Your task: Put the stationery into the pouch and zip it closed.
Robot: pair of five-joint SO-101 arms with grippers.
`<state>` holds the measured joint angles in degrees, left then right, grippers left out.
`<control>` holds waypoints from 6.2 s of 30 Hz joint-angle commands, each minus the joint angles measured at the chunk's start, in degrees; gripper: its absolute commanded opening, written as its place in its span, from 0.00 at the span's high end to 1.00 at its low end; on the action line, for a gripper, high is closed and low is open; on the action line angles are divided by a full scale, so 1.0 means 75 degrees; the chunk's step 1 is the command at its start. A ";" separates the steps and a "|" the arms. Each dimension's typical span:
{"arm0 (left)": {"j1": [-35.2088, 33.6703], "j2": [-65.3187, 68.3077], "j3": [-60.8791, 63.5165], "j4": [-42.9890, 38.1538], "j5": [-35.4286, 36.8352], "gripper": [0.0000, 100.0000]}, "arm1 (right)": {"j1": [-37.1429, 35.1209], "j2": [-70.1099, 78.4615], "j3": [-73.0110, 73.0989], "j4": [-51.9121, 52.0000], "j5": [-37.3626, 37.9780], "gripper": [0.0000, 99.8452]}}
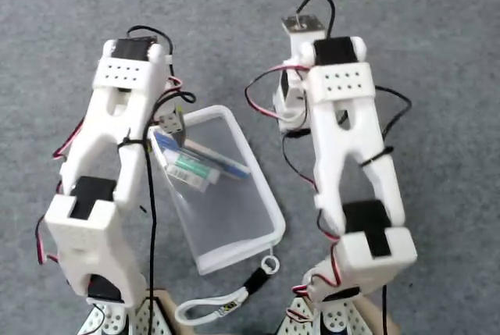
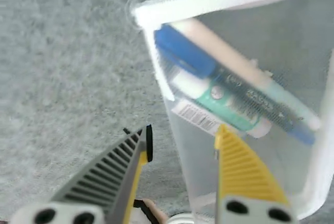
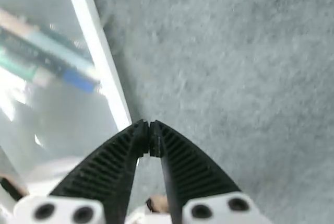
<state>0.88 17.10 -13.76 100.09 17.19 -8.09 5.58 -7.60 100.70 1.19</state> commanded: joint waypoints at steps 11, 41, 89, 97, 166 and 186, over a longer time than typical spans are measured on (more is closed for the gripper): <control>-0.1272 -0.1172 0.0803 0.0094 -0.0633 0.79 | -0.1055 -0.2151 0.3933 0.0070 0.0867 0.98; -0.1741 -0.1676 0.0803 0.0094 -0.0633 0.79 | -0.4466 -0.1002 0.5152 0.0047 0.0234 0.88; -0.4366 -0.1723 -0.0170 0.0094 -0.2321 0.79 | -0.8510 0.0041 0.5714 -0.1149 0.2895 0.82; -0.5163 -0.1723 -0.0264 0.0094 -0.2825 0.79 | -0.8510 0.0064 0.6007 -0.1653 0.2942 0.82; -0.5960 -0.1723 -0.0475 0.0105 -0.3305 0.79 | -0.5193 -0.0826 0.4917 0.0023 0.5134 0.69; -0.5937 -0.1723 -0.0475 0.0105 -0.3305 0.79 | -0.5568 -0.0803 0.6429 -0.1770 0.5204 0.69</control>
<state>-43.25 7.08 -14.29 100.09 -7.16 -48.88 1.63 40.22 90.07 40.04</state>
